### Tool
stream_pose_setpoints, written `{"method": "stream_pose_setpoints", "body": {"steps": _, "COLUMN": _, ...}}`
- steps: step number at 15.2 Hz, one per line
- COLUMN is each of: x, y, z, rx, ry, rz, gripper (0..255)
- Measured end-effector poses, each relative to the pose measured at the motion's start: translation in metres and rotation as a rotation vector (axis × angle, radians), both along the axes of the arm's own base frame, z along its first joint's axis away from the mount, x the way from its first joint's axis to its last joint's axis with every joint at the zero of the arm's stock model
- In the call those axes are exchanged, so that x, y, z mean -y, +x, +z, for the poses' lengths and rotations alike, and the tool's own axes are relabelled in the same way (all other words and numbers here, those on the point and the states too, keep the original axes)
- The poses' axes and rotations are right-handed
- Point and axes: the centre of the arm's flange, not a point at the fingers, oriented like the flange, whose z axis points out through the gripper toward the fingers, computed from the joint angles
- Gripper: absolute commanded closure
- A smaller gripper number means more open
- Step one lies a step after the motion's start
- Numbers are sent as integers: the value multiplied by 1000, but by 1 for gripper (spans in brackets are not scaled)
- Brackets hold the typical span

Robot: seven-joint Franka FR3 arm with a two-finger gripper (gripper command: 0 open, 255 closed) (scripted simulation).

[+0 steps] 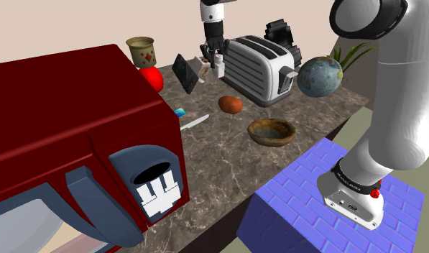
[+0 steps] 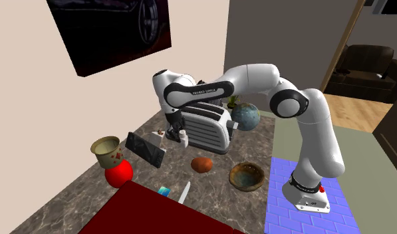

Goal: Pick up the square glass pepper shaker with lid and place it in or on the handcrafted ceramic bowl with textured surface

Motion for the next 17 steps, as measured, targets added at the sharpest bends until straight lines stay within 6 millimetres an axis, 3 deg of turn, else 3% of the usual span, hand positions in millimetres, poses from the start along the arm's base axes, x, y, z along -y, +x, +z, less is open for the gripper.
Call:
{"method": "stream_pose_setpoints", "body": {"steps": 9, "x": 0, "y": 1, "z": 46, "rx": 0, "ry": 0, "rz": 0, "gripper": 255}}
{"method": "stream_pose_setpoints", "body": {"steps": 12, "x": -5, "y": -23, "z": 52, "rx": 0, "ry": 0, "rz": 0, "gripper": 255}}
{"method": "stream_pose_setpoints", "body": {"steps": 17, "x": -14, "y": -89, "z": 52, "rx": 0, "ry": 0, "rz": 0, "gripper": 255}}
